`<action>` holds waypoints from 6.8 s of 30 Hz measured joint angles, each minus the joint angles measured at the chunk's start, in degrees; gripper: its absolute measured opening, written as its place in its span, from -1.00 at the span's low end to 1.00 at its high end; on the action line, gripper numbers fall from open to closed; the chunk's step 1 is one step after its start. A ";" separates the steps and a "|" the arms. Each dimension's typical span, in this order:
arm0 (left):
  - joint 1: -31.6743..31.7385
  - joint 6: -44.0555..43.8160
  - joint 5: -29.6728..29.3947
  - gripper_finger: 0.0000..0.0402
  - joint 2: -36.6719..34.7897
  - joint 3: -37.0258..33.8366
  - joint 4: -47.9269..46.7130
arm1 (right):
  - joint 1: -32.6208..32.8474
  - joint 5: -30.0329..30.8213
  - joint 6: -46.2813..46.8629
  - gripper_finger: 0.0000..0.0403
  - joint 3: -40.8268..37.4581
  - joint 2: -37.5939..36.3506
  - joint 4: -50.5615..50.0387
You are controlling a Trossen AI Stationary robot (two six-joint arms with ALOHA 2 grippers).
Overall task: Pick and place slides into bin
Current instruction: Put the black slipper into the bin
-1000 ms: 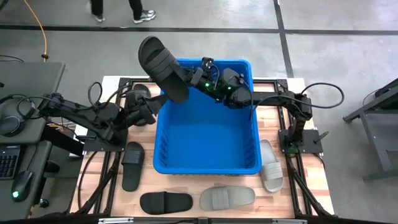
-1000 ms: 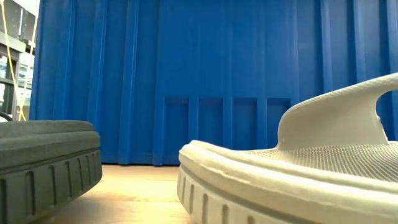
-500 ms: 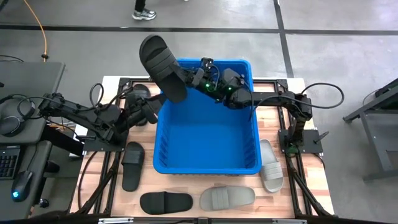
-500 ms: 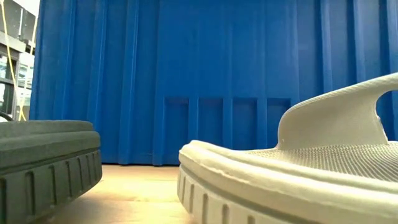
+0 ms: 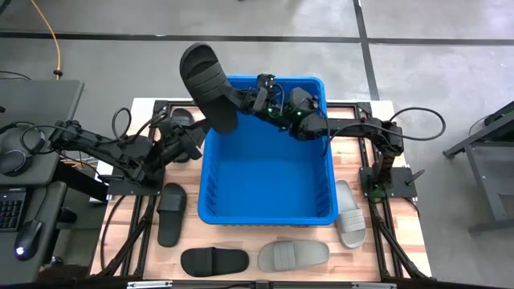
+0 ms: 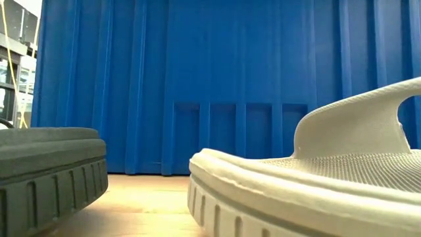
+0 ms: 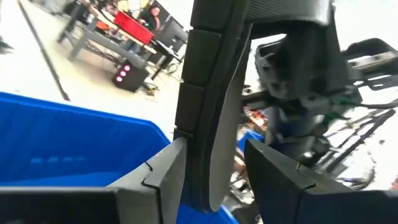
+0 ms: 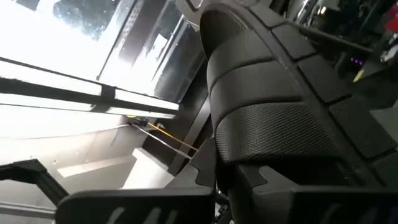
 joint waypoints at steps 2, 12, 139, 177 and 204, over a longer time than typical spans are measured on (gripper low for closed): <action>0.02 0.22 -0.62 -0.22 -0.26 0.00 -0.65 | 0.27 -0.59 -0.55 -1.00 0.03 -0.01 -0.19; 0.07 1.41 2.40 -0.22 -2.88 0.00 -5.83 | 0.43 -3.30 1.44 -1.00 0.16 0.10 1.99; 0.04 -41.80 64.79 -0.73 -15.10 -0.04 -41.07 | -10.93 -55.98 -10.04 -0.25 -0.05 1.20 -36.05; 0.11 -22.19 20.03 -0.20 -30.52 -0.04 -30.33 | -14.20 3.23 -19.47 -0.95 -0.05 -17.33 -70.77; 0.07 -10.27 18.93 -0.20 -30.77 -0.04 -22.06 | -11.25 19.02 2.26 -0.96 0.12 -11.92 -83.87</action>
